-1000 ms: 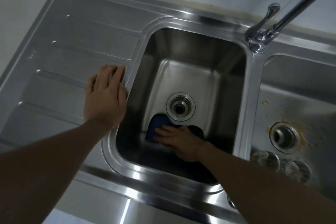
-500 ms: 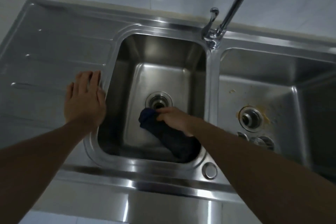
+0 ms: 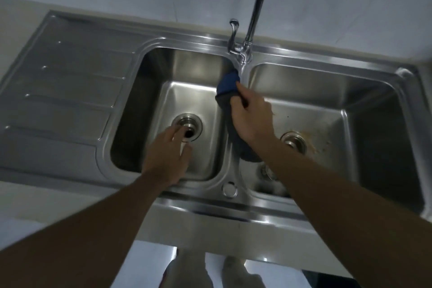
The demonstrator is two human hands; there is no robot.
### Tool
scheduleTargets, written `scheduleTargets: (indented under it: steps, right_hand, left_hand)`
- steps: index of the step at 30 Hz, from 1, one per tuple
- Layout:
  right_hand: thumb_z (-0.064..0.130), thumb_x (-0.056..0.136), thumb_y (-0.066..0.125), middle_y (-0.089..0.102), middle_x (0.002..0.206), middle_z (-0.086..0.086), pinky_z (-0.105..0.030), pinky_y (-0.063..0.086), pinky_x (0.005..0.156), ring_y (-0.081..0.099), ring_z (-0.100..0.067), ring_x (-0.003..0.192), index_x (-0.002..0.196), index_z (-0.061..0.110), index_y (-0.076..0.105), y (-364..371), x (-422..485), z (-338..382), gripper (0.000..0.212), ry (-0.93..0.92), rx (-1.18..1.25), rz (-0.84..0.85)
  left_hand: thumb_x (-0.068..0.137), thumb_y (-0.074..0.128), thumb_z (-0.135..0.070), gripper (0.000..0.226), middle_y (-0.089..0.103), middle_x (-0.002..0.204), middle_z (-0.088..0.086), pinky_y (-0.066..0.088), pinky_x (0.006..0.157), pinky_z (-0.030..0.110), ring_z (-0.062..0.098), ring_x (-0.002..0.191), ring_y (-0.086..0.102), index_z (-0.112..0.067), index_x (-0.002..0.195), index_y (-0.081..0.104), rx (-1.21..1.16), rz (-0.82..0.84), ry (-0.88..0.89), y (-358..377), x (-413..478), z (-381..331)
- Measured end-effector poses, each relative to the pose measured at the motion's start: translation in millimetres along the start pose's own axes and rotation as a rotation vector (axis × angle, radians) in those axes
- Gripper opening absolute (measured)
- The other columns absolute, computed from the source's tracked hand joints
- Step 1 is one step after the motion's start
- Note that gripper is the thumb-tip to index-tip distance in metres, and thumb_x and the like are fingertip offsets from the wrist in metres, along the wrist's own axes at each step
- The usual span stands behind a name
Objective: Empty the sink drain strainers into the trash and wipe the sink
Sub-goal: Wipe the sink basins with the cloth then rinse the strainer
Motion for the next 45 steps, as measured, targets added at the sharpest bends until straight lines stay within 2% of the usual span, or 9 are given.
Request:
scheduleTargets:
  steps: [3, 5, 8, 10, 17, 22, 28, 35, 45]
  right_hand:
    - [0.03, 0.098, 0.052, 0.068, 0.123, -0.006, -0.028, 0.051, 0.088, 0.061, -0.021, 0.109, 0.142, 0.023, 0.054, 22, -53, -26, 0.045, -0.122, -0.236, 0.186]
    - [0.042, 0.099, 0.046, 0.041, 0.155, 0.0, -0.046, 0.043, 0.105, 0.035, -0.026, 0.139, 0.148, 0.027, 0.046, 40, -82, -43, 0.051, -0.176, -0.447, 0.264]
    - [0.053, 0.099, 0.031, 0.009, 0.166, 0.006, -0.058, 0.02, 0.114, 0.007, -0.027, 0.151, 0.154, 0.035, 0.028, 59, -85, -61, 0.058, -0.148, -0.562, 0.303]
    - [0.053, 0.099, 0.03, 0.001, 0.167, 0.004, -0.061, 0.012, 0.117, -0.003, -0.027, 0.152, 0.157, 0.035, 0.02, 65, -70, -68, 0.061, -0.118, -0.537, 0.295]
    - [0.048, 0.102, 0.037, -0.006, 0.167, -0.003, -0.054, 0.036, 0.112, 0.008, -0.034, 0.15, 0.16, 0.024, 0.005, 63, 54, -67, 0.07, 0.041, -0.372, 0.203]
    - [0.056, 0.097, 0.042, -0.01, 0.166, -0.003, -0.051, 0.045, 0.101, 0.023, -0.035, 0.147, 0.159, 0.025, 0.0, 67, 50, -74, 0.081, 0.038, -0.425, 0.196]
    - [0.048, 0.099, 0.044, -0.013, 0.166, -0.009, -0.05, 0.038, 0.107, 0.021, -0.042, 0.145, 0.159, 0.015, -0.003, 65, 107, -61, 0.083, 0.06, -0.508, 0.227]
    - [0.045, 0.097, 0.044, -0.003, 0.166, -0.011, -0.047, 0.047, 0.093, 0.038, -0.043, 0.133, 0.159, 0.014, 0.005, 72, 83, -61, 0.08, -0.055, -0.605, 0.205]
    - [0.047, 0.099, 0.043, -0.006, 0.167, -0.006, -0.047, 0.047, 0.1, 0.04, -0.04, 0.135, 0.16, 0.018, 0.004, 69, 77, -62, 0.077, -0.037, -0.503, 0.225]
  left_hand:
    - [0.101, 0.05, -0.03, 0.049, 0.049, 0.148, 0.013, 0.038, 0.112, 0.042, 0.033, 0.132, 0.048, -0.009, 0.146, 0.048, 0.011, 0.008, -0.028, 22, -28, -18]
    - [0.104, 0.043, -0.034, 0.049, 0.047, 0.15, 0.011, 0.034, 0.114, 0.041, 0.029, 0.136, 0.044, -0.012, 0.147, 0.046, 0.021, 0.016, -0.078, 34, -40, -19]
    - [0.104, 0.038, -0.039, 0.049, 0.05, 0.146, 0.007, 0.04, 0.111, 0.043, 0.025, 0.133, 0.047, -0.015, 0.146, 0.046, 0.0, -0.04, -0.151, 34, -44, -12]
    - [0.102, 0.04, -0.04, 0.049, 0.051, 0.144, 0.005, 0.044, 0.107, 0.046, 0.025, 0.129, 0.049, -0.016, 0.144, 0.047, -0.045, -0.075, -0.201, 30, -44, -9]
    - [0.099, 0.052, -0.025, 0.045, 0.054, 0.143, 0.006, 0.043, 0.108, 0.045, 0.029, 0.128, 0.049, -0.013, 0.143, 0.051, -0.02, -0.117, -0.142, 24, -43, -19]
    - [0.098, 0.056, -0.02, 0.049, 0.049, 0.149, 0.008, 0.033, 0.119, 0.044, 0.024, 0.14, 0.042, -0.011, 0.146, 0.048, -0.021, -0.126, -0.081, 23, -43, -24]
    - [0.1, 0.048, -0.03, 0.054, 0.041, 0.157, 0.005, 0.021, 0.122, 0.037, 0.017, 0.148, 0.03, -0.015, 0.152, 0.041, -0.022, -0.129, -0.071, 23, -41, -25]
    - [0.1, 0.051, -0.029, 0.054, 0.043, 0.156, 0.006, 0.023, 0.122, 0.039, 0.018, 0.148, 0.033, -0.014, 0.151, 0.042, -0.019, -0.121, -0.054, 23, -39, -26]
    - [0.102, 0.046, -0.018, 0.052, 0.039, 0.158, 0.004, 0.023, 0.123, 0.043, 0.016, 0.149, 0.029, -0.016, 0.154, 0.038, -0.018, -0.108, -0.028, 25, -37, -25]
Point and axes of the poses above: each hand's wrist, its own x-axis towards the middle knuckle, its own y-axis out of the palm, z = x × y, the point moved 9 cm from there along x, towards the middle knuckle
